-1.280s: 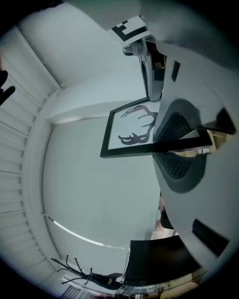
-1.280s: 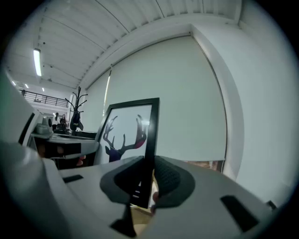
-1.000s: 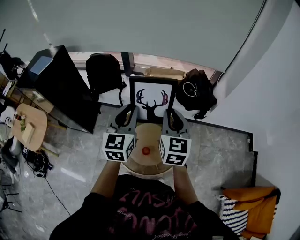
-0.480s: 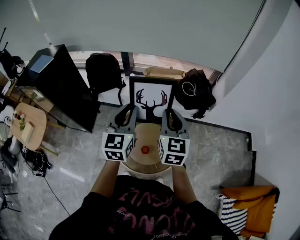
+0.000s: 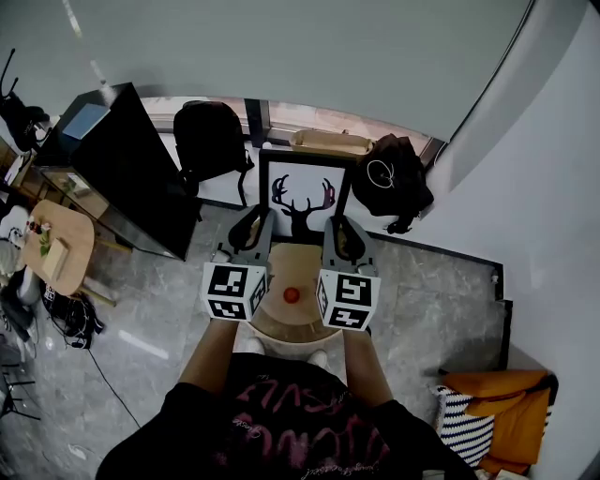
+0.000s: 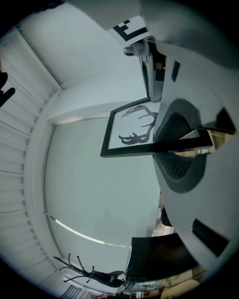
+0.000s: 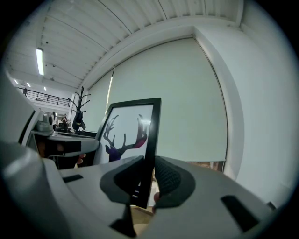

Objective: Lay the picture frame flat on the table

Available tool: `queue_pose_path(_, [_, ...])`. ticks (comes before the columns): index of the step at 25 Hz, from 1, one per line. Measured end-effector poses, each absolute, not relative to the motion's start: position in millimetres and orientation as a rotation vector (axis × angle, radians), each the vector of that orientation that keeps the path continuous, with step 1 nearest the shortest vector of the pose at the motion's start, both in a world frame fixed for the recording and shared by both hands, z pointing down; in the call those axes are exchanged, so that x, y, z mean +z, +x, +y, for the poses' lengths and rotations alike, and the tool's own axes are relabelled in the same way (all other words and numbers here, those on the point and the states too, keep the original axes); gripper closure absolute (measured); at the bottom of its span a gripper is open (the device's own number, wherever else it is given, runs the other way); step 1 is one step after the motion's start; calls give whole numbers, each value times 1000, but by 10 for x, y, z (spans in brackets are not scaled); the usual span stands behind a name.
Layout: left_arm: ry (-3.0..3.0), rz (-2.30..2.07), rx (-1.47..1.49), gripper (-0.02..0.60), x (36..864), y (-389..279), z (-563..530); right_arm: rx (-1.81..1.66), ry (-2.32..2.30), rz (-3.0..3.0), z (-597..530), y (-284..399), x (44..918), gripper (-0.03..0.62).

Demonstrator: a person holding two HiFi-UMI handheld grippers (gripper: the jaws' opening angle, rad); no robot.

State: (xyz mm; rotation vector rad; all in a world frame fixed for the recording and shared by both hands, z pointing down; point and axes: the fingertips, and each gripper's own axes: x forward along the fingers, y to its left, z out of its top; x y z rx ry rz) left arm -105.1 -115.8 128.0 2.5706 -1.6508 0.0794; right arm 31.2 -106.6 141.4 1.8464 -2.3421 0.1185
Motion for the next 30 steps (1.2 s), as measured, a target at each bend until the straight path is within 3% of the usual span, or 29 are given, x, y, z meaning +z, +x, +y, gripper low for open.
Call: queue_pose_path(30, [2470,-1568,221,509,1964,-963,-986,300,1789,-2256,-863,400,2091,513])
